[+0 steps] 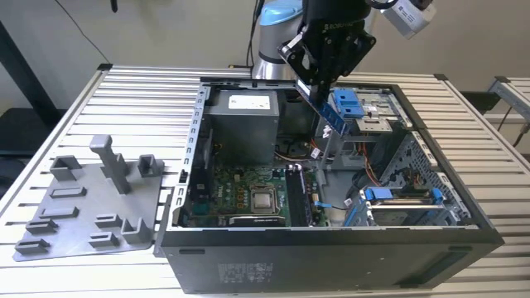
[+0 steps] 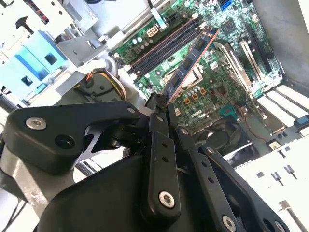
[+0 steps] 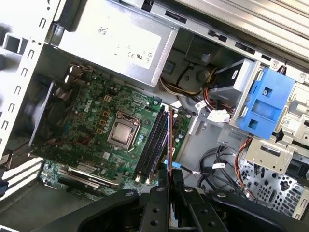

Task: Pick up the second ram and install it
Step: 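Insert the second ram into the second slot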

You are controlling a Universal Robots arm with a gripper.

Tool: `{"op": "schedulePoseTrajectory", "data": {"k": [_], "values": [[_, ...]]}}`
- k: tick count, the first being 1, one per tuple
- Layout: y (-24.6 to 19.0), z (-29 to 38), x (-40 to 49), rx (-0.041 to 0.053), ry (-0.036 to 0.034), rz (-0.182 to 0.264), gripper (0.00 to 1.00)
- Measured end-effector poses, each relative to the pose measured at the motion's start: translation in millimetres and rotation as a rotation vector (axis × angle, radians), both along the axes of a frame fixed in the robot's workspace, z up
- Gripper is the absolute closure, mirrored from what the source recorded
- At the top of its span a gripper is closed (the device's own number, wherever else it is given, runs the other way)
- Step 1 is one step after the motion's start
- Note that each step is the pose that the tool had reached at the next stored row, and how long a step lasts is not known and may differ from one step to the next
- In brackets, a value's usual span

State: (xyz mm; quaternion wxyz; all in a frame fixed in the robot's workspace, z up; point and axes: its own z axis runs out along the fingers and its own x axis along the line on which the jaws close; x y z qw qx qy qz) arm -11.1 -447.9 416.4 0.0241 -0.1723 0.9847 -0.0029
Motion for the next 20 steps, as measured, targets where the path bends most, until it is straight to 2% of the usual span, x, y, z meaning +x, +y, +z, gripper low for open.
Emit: {"op": "schedulePoseTrajectory", "data": {"k": [12,20], "values": [[0.0,-0.1,0.0,0.0,0.0,-0.073,0.86],[0.0,-0.1,0.0,0.0,0.0,-0.078,0.86]]}}
